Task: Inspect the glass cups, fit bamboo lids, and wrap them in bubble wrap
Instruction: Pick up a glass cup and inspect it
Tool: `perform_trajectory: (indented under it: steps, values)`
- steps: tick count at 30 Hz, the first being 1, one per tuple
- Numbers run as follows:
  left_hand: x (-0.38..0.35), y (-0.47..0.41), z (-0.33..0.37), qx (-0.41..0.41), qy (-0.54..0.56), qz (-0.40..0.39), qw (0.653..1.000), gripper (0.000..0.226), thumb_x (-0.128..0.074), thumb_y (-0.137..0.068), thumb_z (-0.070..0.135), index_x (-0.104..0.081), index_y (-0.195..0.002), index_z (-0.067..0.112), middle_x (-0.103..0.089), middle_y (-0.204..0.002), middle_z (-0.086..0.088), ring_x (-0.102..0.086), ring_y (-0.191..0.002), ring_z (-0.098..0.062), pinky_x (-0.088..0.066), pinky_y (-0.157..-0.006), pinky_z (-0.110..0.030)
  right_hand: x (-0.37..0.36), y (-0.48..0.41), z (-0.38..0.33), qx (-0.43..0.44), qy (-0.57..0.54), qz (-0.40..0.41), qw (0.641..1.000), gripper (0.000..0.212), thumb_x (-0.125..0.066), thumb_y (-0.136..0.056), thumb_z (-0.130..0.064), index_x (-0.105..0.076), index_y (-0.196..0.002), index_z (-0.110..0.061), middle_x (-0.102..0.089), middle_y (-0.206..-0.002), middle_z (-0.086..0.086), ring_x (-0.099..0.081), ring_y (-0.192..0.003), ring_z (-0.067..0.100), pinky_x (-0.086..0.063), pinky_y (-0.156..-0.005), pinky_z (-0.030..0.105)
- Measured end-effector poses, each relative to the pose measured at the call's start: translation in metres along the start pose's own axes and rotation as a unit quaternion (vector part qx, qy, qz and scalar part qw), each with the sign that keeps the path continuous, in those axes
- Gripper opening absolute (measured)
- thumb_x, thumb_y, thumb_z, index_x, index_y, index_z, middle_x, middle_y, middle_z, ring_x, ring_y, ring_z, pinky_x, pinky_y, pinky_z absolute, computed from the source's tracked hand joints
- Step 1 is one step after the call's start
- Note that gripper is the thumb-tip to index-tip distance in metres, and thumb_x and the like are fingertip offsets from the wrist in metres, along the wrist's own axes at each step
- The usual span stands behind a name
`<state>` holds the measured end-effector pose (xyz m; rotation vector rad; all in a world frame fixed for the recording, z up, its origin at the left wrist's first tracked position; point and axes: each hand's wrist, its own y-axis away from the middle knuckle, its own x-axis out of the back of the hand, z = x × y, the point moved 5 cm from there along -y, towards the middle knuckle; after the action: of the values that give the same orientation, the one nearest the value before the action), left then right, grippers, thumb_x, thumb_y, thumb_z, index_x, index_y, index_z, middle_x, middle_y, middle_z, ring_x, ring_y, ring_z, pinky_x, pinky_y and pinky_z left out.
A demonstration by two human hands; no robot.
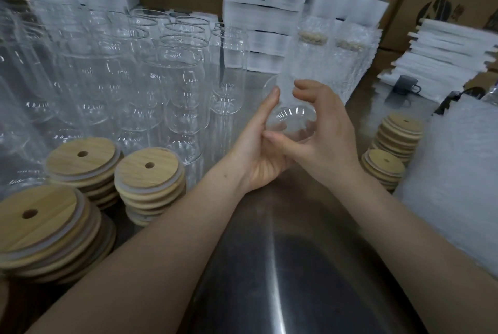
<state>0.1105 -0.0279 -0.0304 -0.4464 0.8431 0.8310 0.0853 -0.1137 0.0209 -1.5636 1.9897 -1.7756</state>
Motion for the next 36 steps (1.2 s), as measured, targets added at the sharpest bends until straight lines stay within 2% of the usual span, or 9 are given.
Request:
perform_trajectory:
  steps: [4,6,10,13,19,24,29,34,36]
  values:
    - [-0.008,0.001,-0.003,-0.006,-0.012,-0.018,1.0,0.057,-0.048,-0.095,0.056,-0.078,-0.092,0.008,-0.073,-0.095,-0.011,-0.072,-0.091,-0.02,-0.058,-0.081,-0.029,0.002,0.001,-0.001,-0.027,-0.035,0.027,0.999,0.058,-0.066,-0.079,-0.051,-0.058,-0.118,-0.008,-0.058,-0.122,-0.011,-0.059,-0.119,0.017,-0.054,-0.085,0.045]
    - [-0.01,0.003,-0.002,-0.023,-0.035,-0.026,0.999,0.061,-0.04,-0.098,0.057,-0.08,-0.086,0.012,-0.075,-0.089,-0.008,-0.072,-0.092,-0.017,-0.057,-0.08,-0.028,0.002,0.001,0.001,-0.061,-0.075,0.028,0.995,0.046,-0.065,-0.084,-0.048,-0.059,-0.115,-0.014,-0.058,-0.123,-0.015,-0.059,-0.119,0.009,-0.055,-0.085,0.04]
    - [-0.006,0.004,0.002,-0.029,-0.006,0.024,0.999,0.071,-0.058,-0.09,0.054,-0.054,-0.131,-0.003,-0.066,-0.117,-0.022,-0.07,-0.101,-0.029,-0.059,-0.073,-0.037,0.002,-0.001,0.001,-0.1,-0.202,0.015,0.974,0.01,-0.064,-0.094,-0.022,-0.063,-0.104,-0.019,-0.063,-0.129,-0.001,-0.054,-0.127,0.004,-0.046,-0.101,0.024]
    - [-0.004,0.007,0.007,-0.054,0.014,0.069,0.996,0.078,-0.061,-0.09,0.053,-0.04,-0.141,-0.003,-0.061,-0.126,-0.024,-0.067,-0.11,-0.033,-0.06,-0.075,-0.042,0.004,-0.005,-0.001,-0.113,-0.281,-0.022,0.953,0.023,-0.057,-0.098,-0.008,-0.064,-0.118,-0.015,-0.062,-0.131,0.004,-0.051,-0.131,0.006,-0.041,-0.11,0.026]
    - [-0.001,0.012,0.013,-0.053,0.069,0.112,0.99,0.086,-0.064,-0.087,0.054,-0.036,-0.138,-0.008,-0.054,-0.13,-0.033,-0.065,-0.111,-0.04,-0.061,-0.071,-0.042,0.005,-0.01,0.002,-0.121,-0.336,-0.15,0.922,0.046,-0.053,-0.094,-0.013,-0.043,-0.139,-0.017,-0.047,-0.146,-0.004,-0.036,-0.14,-0.001,-0.031,-0.118,0.031]
    - [0.004,0.012,0.017,-0.056,0.092,0.127,0.986,0.087,-0.061,-0.087,0.058,-0.038,-0.132,-0.012,-0.059,-0.12,-0.034,-0.069,-0.088,-0.04,-0.062,-0.065,-0.04,0.005,-0.009,0.009,-0.093,-0.313,-0.2,0.924,0.06,-0.061,-0.091,0.004,-0.042,-0.141,-0.022,-0.039,-0.154,-0.001,-0.029,-0.145,0.003,-0.034,-0.112,0.019]
    - [0.004,0.011,0.015,-0.04,0.096,0.119,0.987,0.088,-0.053,-0.088,0.064,-0.04,-0.132,-0.011,-0.062,-0.115,-0.028,-0.067,-0.082,-0.037,-0.059,-0.054,-0.032,-0.001,-0.007,0.009,-0.09,-0.288,-0.192,0.934,0.073,-0.075,-0.078,0.007,-0.047,-0.135,-0.029,-0.038,-0.154,-0.001,-0.029,-0.145,0.004,-0.046,-0.107,0.044]
    - [-0.001,0.011,0.011,-0.025,0.09,0.112,0.989,0.089,-0.05,-0.088,0.066,-0.044,-0.138,-0.007,-0.064,-0.106,-0.023,-0.068,-0.08,-0.034,-0.061,-0.057,-0.032,-0.002,-0.007,0.004,-0.042,-0.185,-0.119,0.975,0.074,-0.087,-0.068,-0.006,-0.048,-0.126,-0.031,-0.047,-0.144,-0.006,-0.04,-0.136,0.001,-0.049,-0.09,0.014]
    - [-0.003,0.011,0.013,-0.028,0.061,0.114,0.991,0.086,-0.047,-0.089,0.066,-0.046,-0.14,-0.003,-0.062,-0.119,-0.024,-0.067,-0.082,-0.034,-0.059,-0.052,-0.03,-0.001,-0.008,0.004,-0.029,-0.131,-0.092,0.987,0.074,-0.091,-0.064,-0.017,-0.049,-0.124,-0.027,-0.05,-0.139,-0.006,-0.045,-0.134,0.007,-0.049,-0.087,0.016]
